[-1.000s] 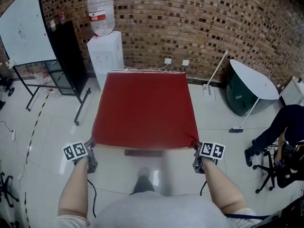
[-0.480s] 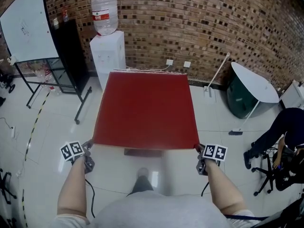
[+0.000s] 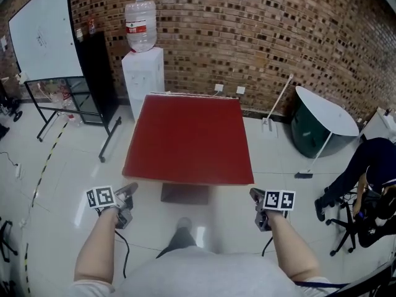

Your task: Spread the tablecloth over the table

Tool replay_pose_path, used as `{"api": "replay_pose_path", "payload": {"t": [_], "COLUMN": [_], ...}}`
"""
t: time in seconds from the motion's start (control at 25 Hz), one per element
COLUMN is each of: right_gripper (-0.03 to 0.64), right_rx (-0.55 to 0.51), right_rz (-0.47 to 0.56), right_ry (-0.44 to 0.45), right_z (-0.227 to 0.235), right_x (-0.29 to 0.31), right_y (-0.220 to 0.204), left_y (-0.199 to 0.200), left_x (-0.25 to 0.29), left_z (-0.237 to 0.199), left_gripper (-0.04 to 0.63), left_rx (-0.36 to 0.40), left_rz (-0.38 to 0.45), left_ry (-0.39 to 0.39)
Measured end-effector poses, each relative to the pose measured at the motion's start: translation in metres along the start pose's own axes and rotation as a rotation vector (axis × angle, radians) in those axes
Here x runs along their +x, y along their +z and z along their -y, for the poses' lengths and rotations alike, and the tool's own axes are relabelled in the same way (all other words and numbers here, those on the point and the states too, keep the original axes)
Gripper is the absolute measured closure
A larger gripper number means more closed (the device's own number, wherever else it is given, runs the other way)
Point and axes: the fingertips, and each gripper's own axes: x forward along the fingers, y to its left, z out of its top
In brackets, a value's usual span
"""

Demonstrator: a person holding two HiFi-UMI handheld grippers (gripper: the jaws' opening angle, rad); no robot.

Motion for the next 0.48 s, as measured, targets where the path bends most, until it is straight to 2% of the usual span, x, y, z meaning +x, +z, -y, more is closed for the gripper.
{"api": "replay_pose_path", "payload": {"t": [0.08, 0.12, 0.2, 0.28, 0.4, 0.48], "right_gripper": [0.617, 0.617, 0.617, 0.617, 0.617, 0.617], "right_rx": [-0.097, -0.159, -0.274, -0.336, -0.358, -0.365], "right_rz": [-0.056, -0.084, -0.126, -0.141, -0.126, -0.120], "right_ry": [0.113, 0.166, 0.253, 0.330, 0.436, 0.488], "right_z": [-0.044, -0.067, -0.110, -0.149, -0.204, -0.233], "right_x": [-0.014, -0.022, -0.039, -0.058, -0.081, -0.092], "right_y": [-0.015, -0.022, -0.038, -0.054, -0.076, -0.095], "left_y": [-0.024, -0.035, -0.055, -0.075, -0.107, -0.126], "left_x": [0.001, -0.001, -0.007, -0.016, -0.034, -0.048], "left_z": [0.055, 0.080, 0.127, 0.168, 0.218, 0.235], "left_gripper": [0.594, 0.594, 0.594, 0.594, 0.594, 0.594], "left_rx": [0.058, 0.109, 0.218, 0.293, 0.334, 0.335], "left_rz": [-0.072, -0.101, -0.138, -0.159, -0.183, -0.193], "left_ry": [-0.154, -0.208, -0.288, -0.370, -0.497, -0.544]}}
